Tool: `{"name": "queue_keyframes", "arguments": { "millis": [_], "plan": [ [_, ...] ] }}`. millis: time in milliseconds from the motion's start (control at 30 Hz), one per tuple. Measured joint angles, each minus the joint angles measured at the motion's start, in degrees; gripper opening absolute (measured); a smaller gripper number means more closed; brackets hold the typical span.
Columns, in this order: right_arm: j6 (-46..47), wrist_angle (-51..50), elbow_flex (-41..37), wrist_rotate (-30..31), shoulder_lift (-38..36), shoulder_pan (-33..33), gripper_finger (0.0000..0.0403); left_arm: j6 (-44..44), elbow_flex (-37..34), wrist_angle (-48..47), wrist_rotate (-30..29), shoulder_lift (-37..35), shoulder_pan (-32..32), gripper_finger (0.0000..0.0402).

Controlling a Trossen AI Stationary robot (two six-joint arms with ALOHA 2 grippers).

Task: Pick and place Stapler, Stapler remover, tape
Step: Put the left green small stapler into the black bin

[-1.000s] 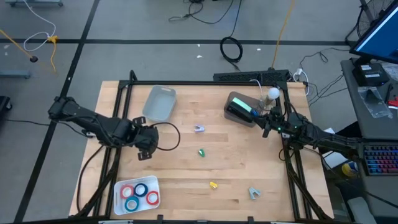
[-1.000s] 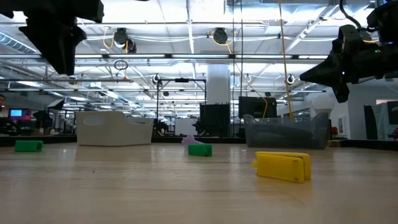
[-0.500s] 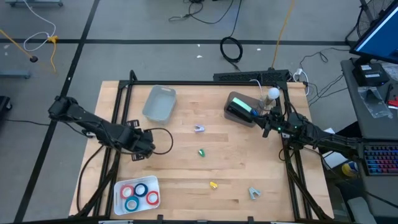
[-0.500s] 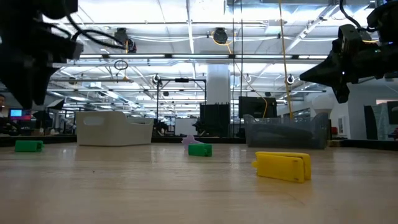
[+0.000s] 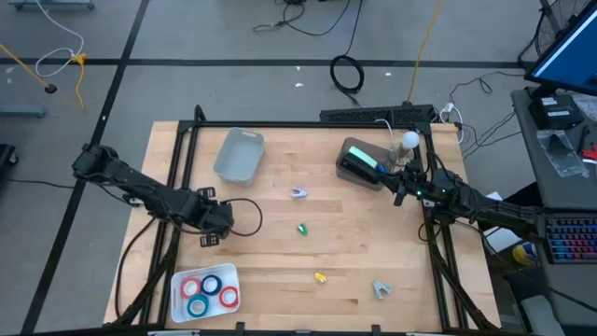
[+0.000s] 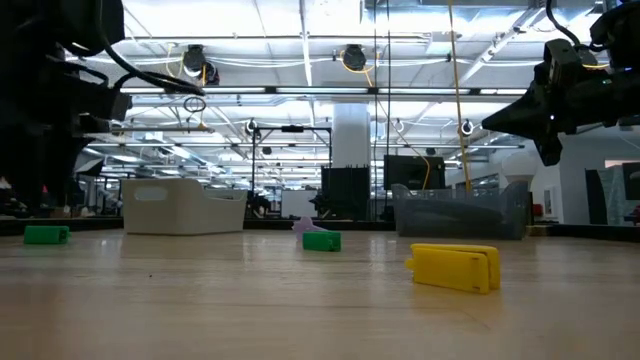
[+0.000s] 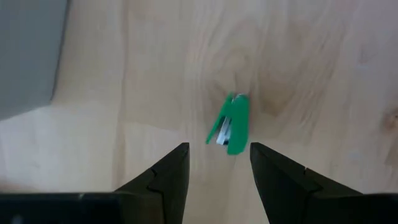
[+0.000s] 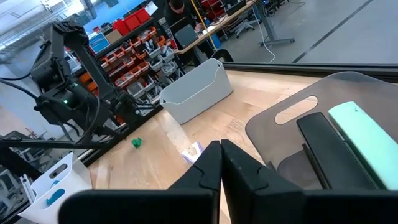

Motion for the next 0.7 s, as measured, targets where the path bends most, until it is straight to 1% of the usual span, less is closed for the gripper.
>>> {"name": "queue_keyframes", "arguments": {
  "millis": [100,167,400,500,700],
  "plan": [
    [0.00,0.00,0.03,0.00,0.00,0.01,0.0001,1.62,-1.75,1.47,3.51,0.00,0.00,0.0175],
    [0.04,-0.02,0.05,0.00,0.00,0.00,0.0001,2.01,-2.38,2.54,4.62,0.00,-0.06,0.0175],
    [0.23,-0.01,0.09,0.29,0.00,0.00,0.0001,2.04,-2.68,3.67,3.18,0.00,0.02,0.0175],
    [0.21,-0.02,0.09,1.45,0.00,0.00,0.0001,2.17,-2.70,3.70,2.53,0.00,0.02,0.0175],
    [0.64,-0.02,0.09,1.42,0.00,0.00,0.0001,3.51,-2.72,4.62,2.46,0.00,0.02,0.0175]
  ]
}}
